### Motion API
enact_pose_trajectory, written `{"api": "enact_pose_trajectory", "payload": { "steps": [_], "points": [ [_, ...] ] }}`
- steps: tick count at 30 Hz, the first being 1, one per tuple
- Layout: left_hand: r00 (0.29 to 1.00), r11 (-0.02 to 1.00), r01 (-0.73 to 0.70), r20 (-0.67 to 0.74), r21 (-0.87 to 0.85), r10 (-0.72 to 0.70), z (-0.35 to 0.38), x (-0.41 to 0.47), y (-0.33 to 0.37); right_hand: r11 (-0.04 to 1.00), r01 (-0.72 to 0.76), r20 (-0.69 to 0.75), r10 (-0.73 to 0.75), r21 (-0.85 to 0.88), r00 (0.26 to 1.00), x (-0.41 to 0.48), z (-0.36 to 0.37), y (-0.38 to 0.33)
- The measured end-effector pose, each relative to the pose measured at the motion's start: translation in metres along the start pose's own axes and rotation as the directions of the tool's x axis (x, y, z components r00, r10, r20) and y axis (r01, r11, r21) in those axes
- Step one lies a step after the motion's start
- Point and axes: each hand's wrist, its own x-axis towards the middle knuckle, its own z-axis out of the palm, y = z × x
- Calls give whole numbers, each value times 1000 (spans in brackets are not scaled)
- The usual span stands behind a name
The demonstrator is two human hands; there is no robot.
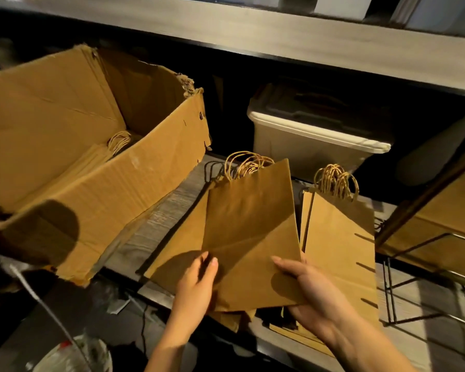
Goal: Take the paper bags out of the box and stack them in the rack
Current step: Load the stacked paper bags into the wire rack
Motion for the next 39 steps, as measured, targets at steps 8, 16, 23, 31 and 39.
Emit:
{"api": "enact_pose_trajectory", "payload": {
  "steps": [8, 16, 23, 31, 39],
  "points": [
    [970, 886, 241, 104, -395, -218, 50, -25, 32, 990, 103, 271, -75, -91, 960, -31, -38, -34],
    [951, 665, 301, 267, -684, -156, 88, -25, 76, 896, 416, 384, -332, -158, 861, -57, -99, -74],
    [962, 782, -90, 149, -616, 228, 125, -21, 131, 614, 685, 120, -704, -393, 700, -73, -165, -110],
    [870, 701, -359, 50, -616, 490, 176, -63, 195, 387, 693, -194, -919, -608, 343, -90, -195, -126],
    [682, 619, -548, 127, -563, 720, 210, -77, 223, 266, 730, -321, -944, -629, 68, -93, -212, -151]
  ]
}}
